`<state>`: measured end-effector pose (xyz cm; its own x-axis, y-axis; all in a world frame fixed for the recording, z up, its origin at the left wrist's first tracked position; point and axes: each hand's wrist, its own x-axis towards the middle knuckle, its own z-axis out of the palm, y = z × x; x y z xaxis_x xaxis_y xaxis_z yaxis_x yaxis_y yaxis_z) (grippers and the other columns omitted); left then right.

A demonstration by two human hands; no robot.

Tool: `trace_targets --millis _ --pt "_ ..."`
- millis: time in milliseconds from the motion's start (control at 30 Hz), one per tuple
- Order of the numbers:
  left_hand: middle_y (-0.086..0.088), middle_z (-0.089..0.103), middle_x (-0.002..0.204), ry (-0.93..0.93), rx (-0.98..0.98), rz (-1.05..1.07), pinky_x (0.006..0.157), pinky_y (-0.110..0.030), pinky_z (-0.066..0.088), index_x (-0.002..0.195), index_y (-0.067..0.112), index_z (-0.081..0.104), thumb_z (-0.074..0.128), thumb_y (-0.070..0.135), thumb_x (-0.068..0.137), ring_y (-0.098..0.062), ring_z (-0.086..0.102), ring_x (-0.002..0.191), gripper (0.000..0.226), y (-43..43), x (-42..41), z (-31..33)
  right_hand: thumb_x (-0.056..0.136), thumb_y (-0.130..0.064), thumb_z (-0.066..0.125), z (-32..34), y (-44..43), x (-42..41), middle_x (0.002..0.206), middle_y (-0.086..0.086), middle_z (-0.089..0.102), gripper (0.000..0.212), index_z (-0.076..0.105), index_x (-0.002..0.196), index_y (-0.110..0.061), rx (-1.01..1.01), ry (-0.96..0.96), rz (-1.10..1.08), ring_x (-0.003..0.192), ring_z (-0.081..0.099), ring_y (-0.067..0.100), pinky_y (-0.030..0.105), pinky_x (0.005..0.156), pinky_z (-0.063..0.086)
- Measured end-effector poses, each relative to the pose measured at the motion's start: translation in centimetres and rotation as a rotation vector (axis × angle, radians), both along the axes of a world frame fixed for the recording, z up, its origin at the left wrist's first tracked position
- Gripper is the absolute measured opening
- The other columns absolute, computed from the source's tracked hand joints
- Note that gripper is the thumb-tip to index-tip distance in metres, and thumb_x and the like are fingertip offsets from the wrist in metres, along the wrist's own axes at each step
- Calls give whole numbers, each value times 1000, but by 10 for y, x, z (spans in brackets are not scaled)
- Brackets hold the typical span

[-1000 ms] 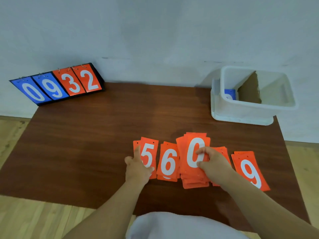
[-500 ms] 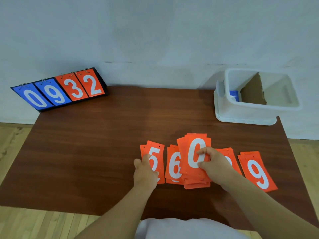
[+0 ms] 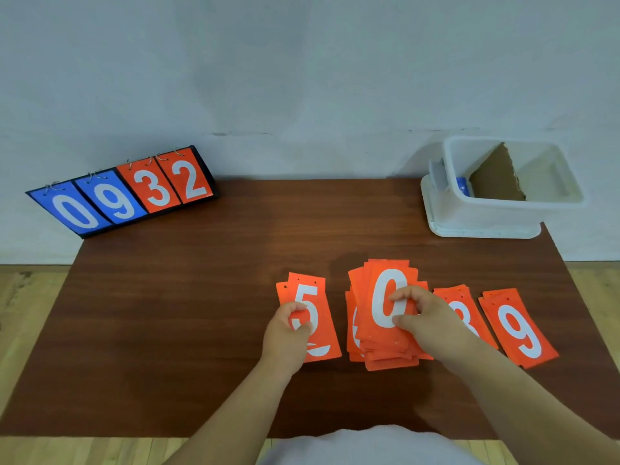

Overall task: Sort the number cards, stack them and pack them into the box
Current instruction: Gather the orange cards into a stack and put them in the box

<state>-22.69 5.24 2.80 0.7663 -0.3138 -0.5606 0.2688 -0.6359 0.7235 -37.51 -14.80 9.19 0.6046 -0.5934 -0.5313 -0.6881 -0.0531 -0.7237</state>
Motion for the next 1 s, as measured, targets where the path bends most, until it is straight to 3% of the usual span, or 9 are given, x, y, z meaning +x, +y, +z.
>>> trace_targets --millis 100,200,233,367,433,567,700,833,1000 --pt "2 54 140 44 -137 41 98 -42 56 113 40 61 59 18 101 -22 57 122 25 7 6 18 89 -1 70 17 6 10 116 5 71 38 72 103 -37 173 -179 -110 94 71 23 41 82 61" --pt "7 55 134 59 -239 35 98 -44 57 112 44 60 59 19 101 -20 58 121 27 10 8 35 92 8 61 39 17 25 101 9 74 34 69 111 -18 567 -450 -264 81 73 21 33 65 60" --pt "8 57 133 56 -272 27 97 -44 57 112 44 61 58 18 101 -19 60 119 28 11 9 38 92 8 61 40 21 30 101 8 74 33 69 111 -19 549 -453 -254 82 72 21 32 66 59" --pt "3 68 114 65 -372 -23 85 -45 61 109 45 63 50 17 104 -12 68 97 31 13 8 49 88 -5 71 26 49 43 111 -5 68 29 69 100 -32 15 -119 22 93 65 14 25 75 50" --pt "-3 69 101 21 -394 -69 84 -49 57 105 43 63 48 19 104 -15 65 84 28 16 6 50 89 -10 71 20 62 46 112 -7 66 27 67 100 -33 22 -82 11 96 64 14 30 83 53" --pt "3 67 105 16 -410 -124 88 -45 55 102 42 63 48 30 99 -24 64 96 19 21 4 52 90 -11 71 19 75 49 110 -13 63 27 67 104 -34 60 -83 12 97 64 13 37 91 56" --pt "8 63 104 9 -394 -232 80 -30 51 109 36 59 48 17 105 -7 59 86 22 18 1 51 90 -9 70 18 82 45 110 -10 65 28 67 103 -34 101 -95 -20 95 65 19 41 88 55" --pt "12 62 108 -14 -354 -262 68 -11 45 110 38 57 50 11 103 -4 60 87 29 5 -5 50 91 -11 69 20 76 36 114 -19 59 29 64 103 -37 -6 -91 10 95 63 12 39 87 57" --pt "9 64 98 -60 -299 -242 64 -17 46 105 37 59 52 5 99 -8 61 78 33 -20 -23 40 94 -12 66 16 46 7 101 -25 57 27 61 105 -36 -98 -36 17 93 66 23 43 84 59"
